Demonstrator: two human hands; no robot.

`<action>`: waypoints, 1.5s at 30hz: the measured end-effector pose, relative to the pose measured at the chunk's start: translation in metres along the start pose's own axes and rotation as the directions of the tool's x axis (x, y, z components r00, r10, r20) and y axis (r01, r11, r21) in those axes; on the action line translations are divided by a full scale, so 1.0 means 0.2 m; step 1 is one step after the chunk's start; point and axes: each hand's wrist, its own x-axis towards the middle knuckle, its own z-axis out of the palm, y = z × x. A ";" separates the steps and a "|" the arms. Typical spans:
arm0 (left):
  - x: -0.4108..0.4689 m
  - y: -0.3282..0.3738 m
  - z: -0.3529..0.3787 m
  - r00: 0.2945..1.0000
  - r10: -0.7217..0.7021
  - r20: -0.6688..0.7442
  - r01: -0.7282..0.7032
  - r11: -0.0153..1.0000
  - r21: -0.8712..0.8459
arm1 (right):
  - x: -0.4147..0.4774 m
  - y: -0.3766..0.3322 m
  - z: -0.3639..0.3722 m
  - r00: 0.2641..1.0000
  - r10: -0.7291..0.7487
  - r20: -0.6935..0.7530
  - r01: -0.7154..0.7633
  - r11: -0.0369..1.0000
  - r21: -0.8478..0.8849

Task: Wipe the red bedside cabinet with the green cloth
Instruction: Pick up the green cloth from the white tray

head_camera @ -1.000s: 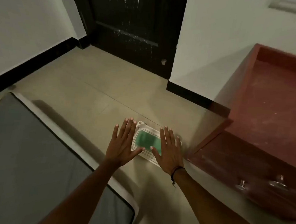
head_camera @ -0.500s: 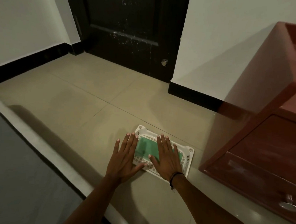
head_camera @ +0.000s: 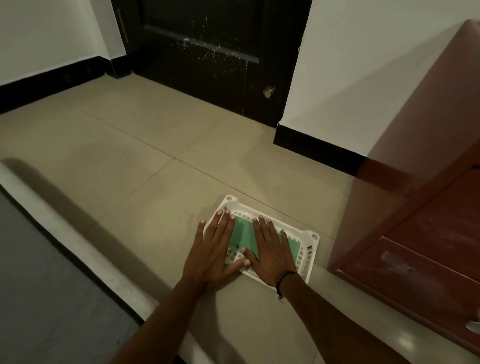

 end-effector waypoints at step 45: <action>0.05 0.11 -0.22 0.998 -0.006 -0.070 0.007 1.000 0.016 | -0.03 -0.09 -0.43 0.996 0.090 0.001 -0.090 0.993 0.081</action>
